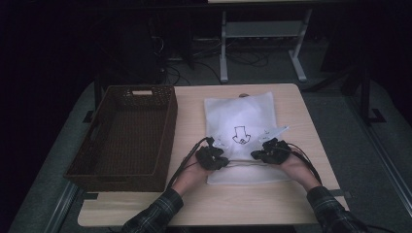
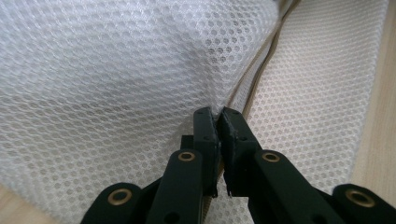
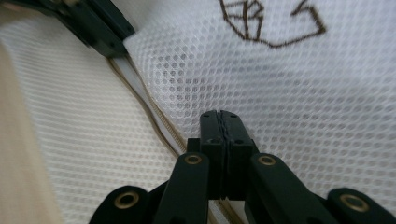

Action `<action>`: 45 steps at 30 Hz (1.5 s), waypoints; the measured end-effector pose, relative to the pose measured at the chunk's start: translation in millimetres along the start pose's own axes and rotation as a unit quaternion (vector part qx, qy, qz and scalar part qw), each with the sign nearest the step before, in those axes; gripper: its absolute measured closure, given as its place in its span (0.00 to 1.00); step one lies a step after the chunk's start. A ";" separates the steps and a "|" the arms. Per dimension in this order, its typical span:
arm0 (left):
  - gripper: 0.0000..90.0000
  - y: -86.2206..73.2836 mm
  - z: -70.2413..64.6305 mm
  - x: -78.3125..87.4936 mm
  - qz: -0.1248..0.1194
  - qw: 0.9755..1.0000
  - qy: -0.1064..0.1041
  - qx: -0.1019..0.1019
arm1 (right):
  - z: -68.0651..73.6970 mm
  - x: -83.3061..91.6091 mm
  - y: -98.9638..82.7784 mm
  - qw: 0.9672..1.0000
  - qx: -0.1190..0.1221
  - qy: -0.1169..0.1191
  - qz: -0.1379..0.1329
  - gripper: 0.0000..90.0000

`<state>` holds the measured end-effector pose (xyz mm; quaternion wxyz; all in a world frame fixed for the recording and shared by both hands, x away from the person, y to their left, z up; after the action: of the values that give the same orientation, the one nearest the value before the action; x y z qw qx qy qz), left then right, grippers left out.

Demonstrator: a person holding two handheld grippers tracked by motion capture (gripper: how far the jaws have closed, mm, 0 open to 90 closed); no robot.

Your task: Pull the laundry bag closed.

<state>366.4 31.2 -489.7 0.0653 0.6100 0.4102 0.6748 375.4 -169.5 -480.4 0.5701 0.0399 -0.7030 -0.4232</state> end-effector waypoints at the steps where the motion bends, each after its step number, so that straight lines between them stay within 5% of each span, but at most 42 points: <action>1: 0.92 0.0 0.1 -0.2 -0.001 1.000 -0.004 0.001 | -0.4 -3.0 -1.5 1.000 -0.001 -0.002 0.007 0.98; 7: 0.74 -2.0 0.4 0.0 -0.009 0.999 -0.042 0.022 | -1.3 -9.4 -5.9 1.000 -0.003 -0.009 0.025 0.99; 11: 0.86 -3.1 1.9 1.0 -0.012 0.999 -0.023 0.023 | -0.5 -10.2 -6.8 1.000 -0.003 -0.014 0.019 0.99; 13: 0.96 -4.5 4.4 1.3 -0.017 0.999 -0.033 0.035 | -0.6 -9.6 -8.6 1.000 -0.007 -0.014 0.013 0.99; 19: 0.96 -3.0 4.7 8.8 -0.046 0.996 -0.054 0.061 | -1.2 -4.7 -7.6 1.000 -0.018 0.006 0.001 0.94; 22: 0.94 -3.5 3.8 21.2 -0.057 0.995 -0.046 0.061 | -0.9 -2.4 -6.7 1.000 -0.020 0.008 -0.001 0.93; 28: 0.82 -16.9 0.4 36.8 -0.059 0.995 -0.031 0.077 | 4.6 11.1 9.8 0.999 -0.014 0.023 -0.035 0.89; 34: 0.68 -34.0 -11.5 49.7 -0.045 0.996 -0.021 0.068 | 12.1 15.3 24.0 0.999 0.000 0.038 -0.039 0.83; 45: 0.42 -59.0 -24.0 62.8 -0.057 0.995 -0.021 0.079 | 22.7 10.9 46.7 0.996 0.009 0.080 -0.044 0.75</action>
<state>305.5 95.5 -476.8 0.0641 0.6028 0.4949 0.6226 372.6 -133.0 -441.9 0.6051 0.1095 -0.6567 -0.4365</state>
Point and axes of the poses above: each handheld gripper's, and its own axes: x roughly backward along the jaws, y roughly out of its top, z roughly to its left, the point moved 4 cm from there along -x, roughly forward along the jaws, and after that the axes turned 2 degrees about x, right-handed, at the moved point
